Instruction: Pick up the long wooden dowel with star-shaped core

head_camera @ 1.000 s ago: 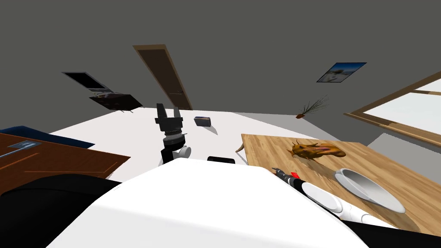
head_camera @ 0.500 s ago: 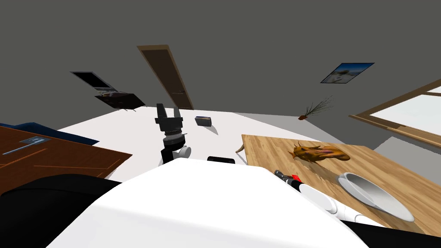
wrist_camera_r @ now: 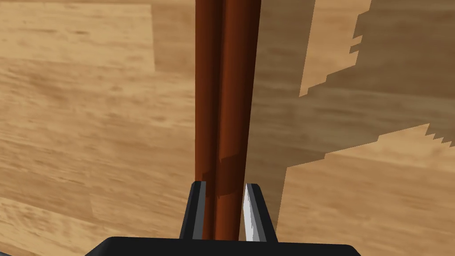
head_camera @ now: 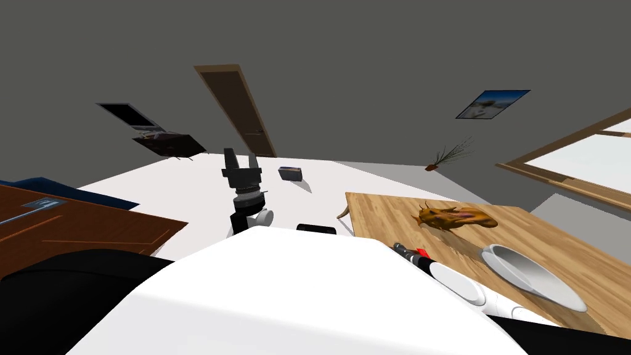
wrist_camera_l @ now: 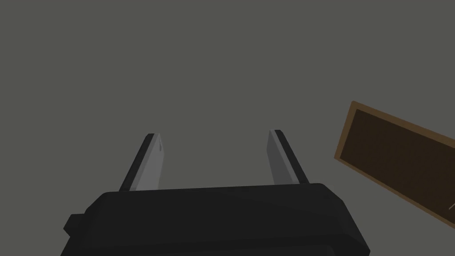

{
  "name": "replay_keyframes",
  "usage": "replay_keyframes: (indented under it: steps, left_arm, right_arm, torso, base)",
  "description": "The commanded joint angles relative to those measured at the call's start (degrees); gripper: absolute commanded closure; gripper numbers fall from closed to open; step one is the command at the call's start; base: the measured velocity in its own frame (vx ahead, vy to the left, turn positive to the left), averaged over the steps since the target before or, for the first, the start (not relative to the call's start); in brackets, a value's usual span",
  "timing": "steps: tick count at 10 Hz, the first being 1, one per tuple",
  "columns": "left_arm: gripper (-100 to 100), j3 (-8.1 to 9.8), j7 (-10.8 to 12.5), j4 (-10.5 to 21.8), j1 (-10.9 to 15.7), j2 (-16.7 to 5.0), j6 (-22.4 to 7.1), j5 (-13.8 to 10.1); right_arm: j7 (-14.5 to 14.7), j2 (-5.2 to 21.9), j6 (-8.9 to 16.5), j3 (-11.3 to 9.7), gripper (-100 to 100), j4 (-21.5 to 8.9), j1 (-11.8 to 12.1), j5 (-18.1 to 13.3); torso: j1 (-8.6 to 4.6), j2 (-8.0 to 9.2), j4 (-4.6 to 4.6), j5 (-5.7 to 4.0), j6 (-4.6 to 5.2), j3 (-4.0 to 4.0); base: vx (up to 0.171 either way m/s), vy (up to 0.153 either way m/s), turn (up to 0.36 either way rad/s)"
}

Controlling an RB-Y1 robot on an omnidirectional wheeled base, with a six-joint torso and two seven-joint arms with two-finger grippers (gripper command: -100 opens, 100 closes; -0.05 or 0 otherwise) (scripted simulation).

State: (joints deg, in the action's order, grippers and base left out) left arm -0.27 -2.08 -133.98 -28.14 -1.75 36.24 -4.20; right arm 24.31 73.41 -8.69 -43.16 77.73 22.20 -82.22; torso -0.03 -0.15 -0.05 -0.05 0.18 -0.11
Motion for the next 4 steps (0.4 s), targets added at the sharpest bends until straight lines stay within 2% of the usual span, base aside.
replay_keyframes:
  steps: [1,2,3,4]
  left_arm:
    - [0,0.0,0.0,0.0,0.0,0.0,0.0,0.0]
    - [0,0.0,0.0,0.0,0.0,0.0,0.0,0.0]
    - [0,0.0,0.0,0.0,0.0,0.0,0.0,0.0]
    - [0,0.0,0.0,0.0,0.0,0.0,0.0,0.0]
  right_arm:
    - [0.1,1.6,-0.8,0.7,100,1.3,0.3,0.4]
    - [-0.2,2.6,-1.1,0.8,100,2.2,0.4,0.5]
    - [0.4,1.9,-1.0,1.0,100,1.5,0.5,0.7]
    - [0.5,2.0,-1.1,1.1,0,1.6,0.5,0.8]
  torso:
    - [0.0,0.0,0.0,0.0,0.0,0.0]
    - [0.05,0.03,0.0,-0.01,0.01,0.01]
    - [0.08,0.0,0.0,0.0,-0.03,0.0]
    - [0.02,-0.03,-0.01,-0.03,-0.04,-0.02]
  base:
    - [-0.012,0.03,-0.142]
    - [-0.005,0.032,-0.073]
    - [-0.001,0.014,-0.012]
    - [0.0,0.0,0.0]
